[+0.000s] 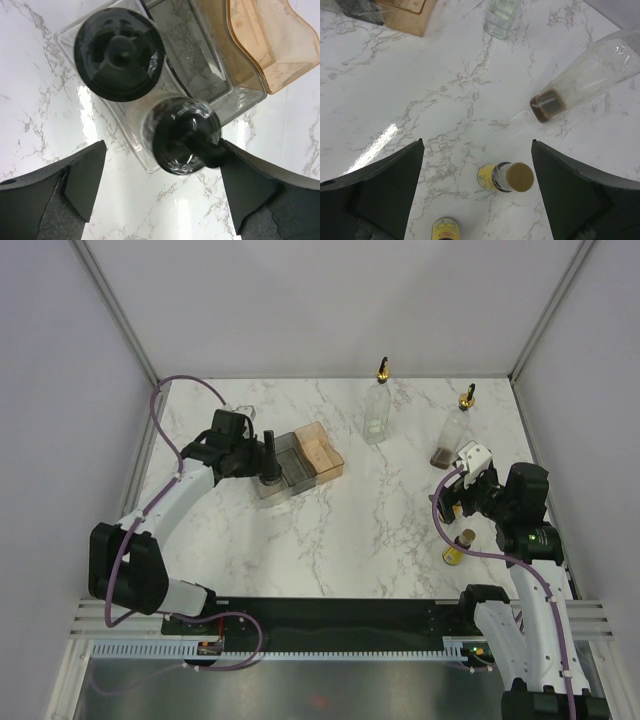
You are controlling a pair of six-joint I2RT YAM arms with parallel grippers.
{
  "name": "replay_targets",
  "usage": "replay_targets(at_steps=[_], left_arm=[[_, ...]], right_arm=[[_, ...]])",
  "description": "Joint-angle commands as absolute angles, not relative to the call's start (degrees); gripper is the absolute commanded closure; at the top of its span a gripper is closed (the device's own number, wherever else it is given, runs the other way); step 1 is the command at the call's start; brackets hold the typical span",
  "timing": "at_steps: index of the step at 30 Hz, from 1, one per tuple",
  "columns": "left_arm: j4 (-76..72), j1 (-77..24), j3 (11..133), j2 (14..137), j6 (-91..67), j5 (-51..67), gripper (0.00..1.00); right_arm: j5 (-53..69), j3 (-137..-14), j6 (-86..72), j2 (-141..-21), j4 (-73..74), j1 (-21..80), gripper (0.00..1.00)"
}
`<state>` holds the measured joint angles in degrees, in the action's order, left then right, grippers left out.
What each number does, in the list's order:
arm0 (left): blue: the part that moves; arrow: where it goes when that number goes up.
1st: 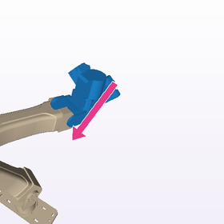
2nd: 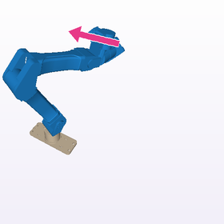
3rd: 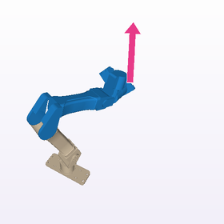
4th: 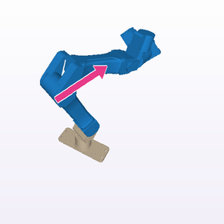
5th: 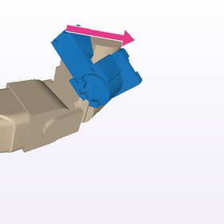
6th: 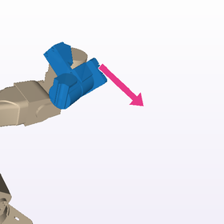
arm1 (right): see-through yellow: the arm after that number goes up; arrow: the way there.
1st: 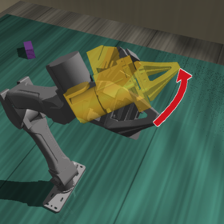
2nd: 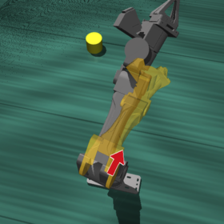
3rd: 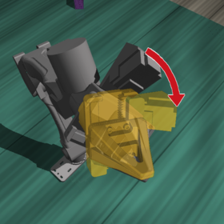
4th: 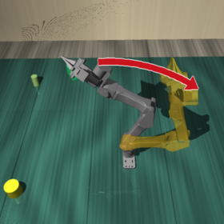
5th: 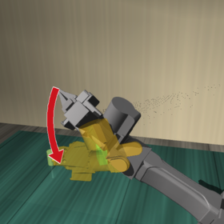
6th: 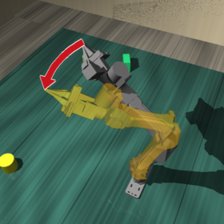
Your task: Organize the condiment bottles
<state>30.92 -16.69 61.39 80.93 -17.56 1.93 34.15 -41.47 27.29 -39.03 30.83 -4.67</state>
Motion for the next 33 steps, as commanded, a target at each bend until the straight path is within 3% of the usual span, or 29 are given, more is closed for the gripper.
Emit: replay_targets(at_steps=[1,18,29,33], left_arm=[[27.8,-17.1,64.6,78.7,-15.1,1.1,0.00],[29.5,-17.0,65.7,75.2,-13.6,1.3,0.00],[29.5,-17.0,53.7,52.3,-10.4,0.3,0.00],[28.4,-17.0,47.5,43.3,-9.6,-5.7,0.00]], right_arm=[[36.2,-41.3,28.4,-38.5,29.6,-4.8,0.02],[36.0,-41.4,28.3,-38.7,29.5,-4.7,0.02],[21.7,-51.6,24.1,-48.5,34.6,-4.8,0.06],[15.2,-51.0,24.3,-47.6,36.7,-4.8,0.06]])
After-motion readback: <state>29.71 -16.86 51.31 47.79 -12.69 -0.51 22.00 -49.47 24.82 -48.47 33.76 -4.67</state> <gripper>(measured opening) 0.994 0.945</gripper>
